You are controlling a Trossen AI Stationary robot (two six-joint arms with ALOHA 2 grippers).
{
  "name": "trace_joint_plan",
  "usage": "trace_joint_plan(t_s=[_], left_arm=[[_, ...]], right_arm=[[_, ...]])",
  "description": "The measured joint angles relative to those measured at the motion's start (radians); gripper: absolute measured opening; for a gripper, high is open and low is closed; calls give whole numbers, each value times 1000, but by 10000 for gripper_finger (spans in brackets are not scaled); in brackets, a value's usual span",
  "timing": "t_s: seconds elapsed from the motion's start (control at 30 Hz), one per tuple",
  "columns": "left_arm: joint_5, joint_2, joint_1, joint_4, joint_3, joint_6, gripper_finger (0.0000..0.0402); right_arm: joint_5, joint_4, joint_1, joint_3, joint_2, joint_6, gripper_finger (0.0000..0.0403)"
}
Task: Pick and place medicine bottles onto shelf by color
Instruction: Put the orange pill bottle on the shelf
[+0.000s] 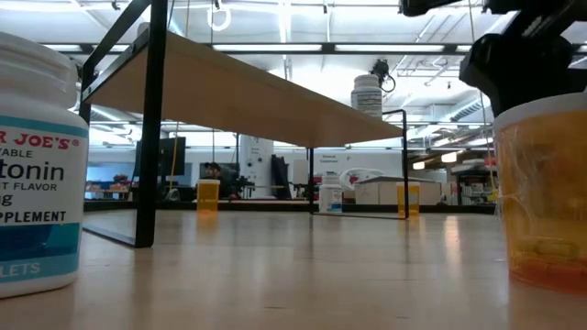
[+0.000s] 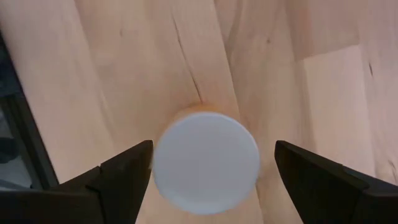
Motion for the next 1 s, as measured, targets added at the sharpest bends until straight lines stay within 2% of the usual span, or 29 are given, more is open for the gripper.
trace_joint_plan(t_s=[0.2,0.67,1.0], left_arm=[[0,0,0,0,0,-6,352],[0,0,0,0,0,-8,352],[0,0,2,0,0,0,352]], right_arm=[[0,16,0,0,0,0,331],[-18,23,0,0,-3,0,227],[-27,13,-8,90,-4,-5,229]])
